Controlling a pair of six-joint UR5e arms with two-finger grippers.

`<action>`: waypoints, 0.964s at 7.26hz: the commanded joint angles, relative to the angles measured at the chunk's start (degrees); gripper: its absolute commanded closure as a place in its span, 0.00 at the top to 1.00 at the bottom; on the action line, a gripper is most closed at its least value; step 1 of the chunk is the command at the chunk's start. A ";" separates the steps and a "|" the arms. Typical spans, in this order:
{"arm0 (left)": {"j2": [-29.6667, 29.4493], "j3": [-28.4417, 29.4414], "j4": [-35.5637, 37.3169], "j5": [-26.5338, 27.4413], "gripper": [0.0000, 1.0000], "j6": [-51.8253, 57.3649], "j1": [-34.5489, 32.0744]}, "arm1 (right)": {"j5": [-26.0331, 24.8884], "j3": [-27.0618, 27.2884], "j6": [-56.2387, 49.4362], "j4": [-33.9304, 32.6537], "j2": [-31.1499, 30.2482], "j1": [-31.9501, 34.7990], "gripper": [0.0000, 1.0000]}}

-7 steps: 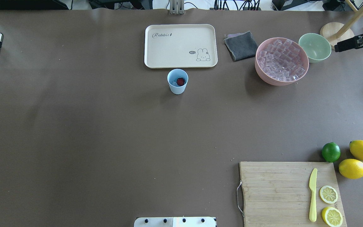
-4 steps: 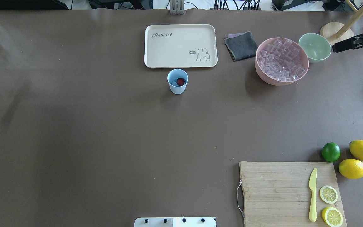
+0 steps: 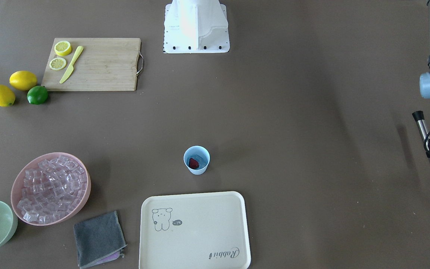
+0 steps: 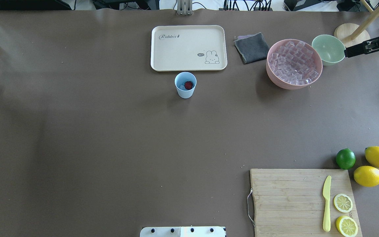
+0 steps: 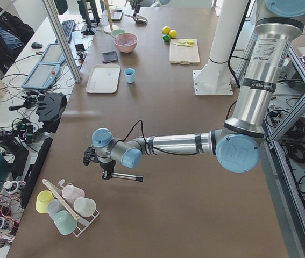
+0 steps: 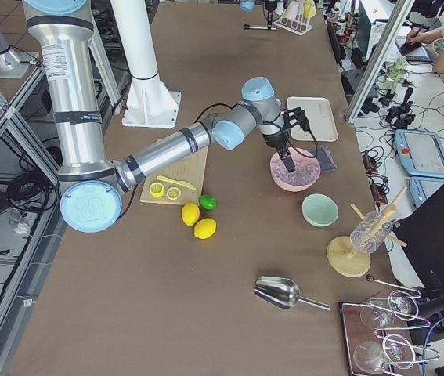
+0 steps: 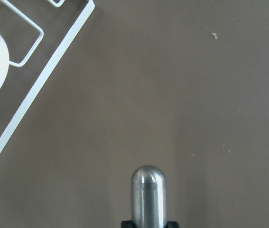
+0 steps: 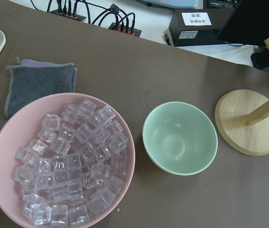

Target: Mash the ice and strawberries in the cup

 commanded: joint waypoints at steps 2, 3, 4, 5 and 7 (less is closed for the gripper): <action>0.23 1.05 -0.39 1.98 0.00 0.03 1.86 | -0.09 -0.05 0.07 -0.07 -0.27 -0.55 1.00; 0.14 0.35 -0.48 1.98 0.96 -0.23 1.86 | 0.00 -0.05 0.07 -0.07 -0.10 -0.55 1.00; -0.04 -0.61 -0.48 1.98 0.99 -0.32 1.77 | 0.08 -0.14 -0.27 -0.25 -0.01 -0.55 1.00; -0.12 -2.36 -0.13 1.89 0.99 -0.41 0.81 | 0.17 -0.14 -0.36 -0.51 0.08 -0.55 1.00; -0.56 -5.44 0.40 0.85 0.99 -0.24 -4.43 | 0.78 -0.49 -0.54 -1.82 0.08 -0.46 1.00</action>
